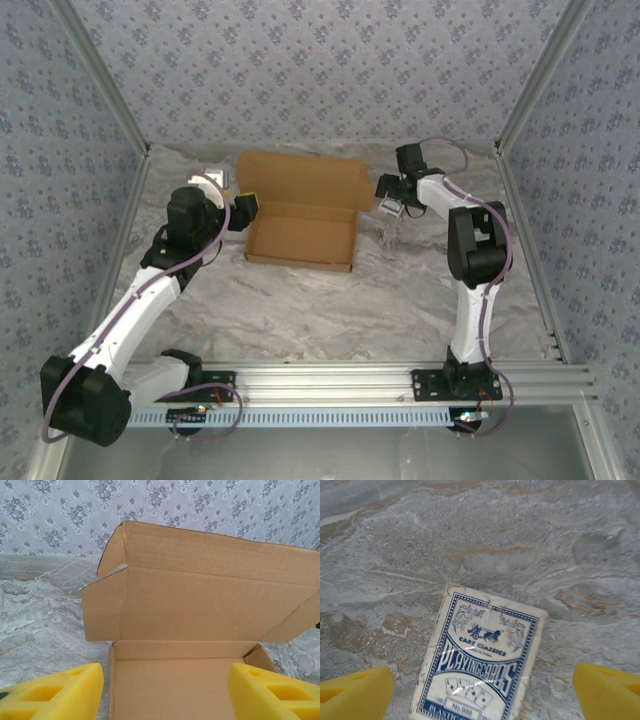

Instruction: Fold the paper box

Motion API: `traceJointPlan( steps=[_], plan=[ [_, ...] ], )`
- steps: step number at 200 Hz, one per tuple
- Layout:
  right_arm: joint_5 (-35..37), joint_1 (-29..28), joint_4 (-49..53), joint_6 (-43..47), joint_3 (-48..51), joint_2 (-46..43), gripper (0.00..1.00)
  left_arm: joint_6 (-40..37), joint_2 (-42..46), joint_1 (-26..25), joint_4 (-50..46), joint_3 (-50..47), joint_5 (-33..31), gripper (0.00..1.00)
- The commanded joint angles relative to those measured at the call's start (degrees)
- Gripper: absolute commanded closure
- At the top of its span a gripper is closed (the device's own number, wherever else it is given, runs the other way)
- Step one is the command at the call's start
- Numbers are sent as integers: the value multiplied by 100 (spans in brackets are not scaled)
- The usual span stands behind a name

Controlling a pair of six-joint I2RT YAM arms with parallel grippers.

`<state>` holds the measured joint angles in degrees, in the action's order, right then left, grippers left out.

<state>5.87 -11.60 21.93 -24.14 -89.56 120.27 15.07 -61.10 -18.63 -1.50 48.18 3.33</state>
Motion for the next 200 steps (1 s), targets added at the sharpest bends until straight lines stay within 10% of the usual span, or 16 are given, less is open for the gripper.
traceJointPlan(
  steps=[1, 200],
  plan=[
    [239, -78, 405, -281, -375, 313, 5, -39, 125, 9, 9, -63, -35, 34],
    [345, 74, 599, -470, -492, 636, 25, -11, 309, 9, -83, -367, -61, 34]
  ],
)
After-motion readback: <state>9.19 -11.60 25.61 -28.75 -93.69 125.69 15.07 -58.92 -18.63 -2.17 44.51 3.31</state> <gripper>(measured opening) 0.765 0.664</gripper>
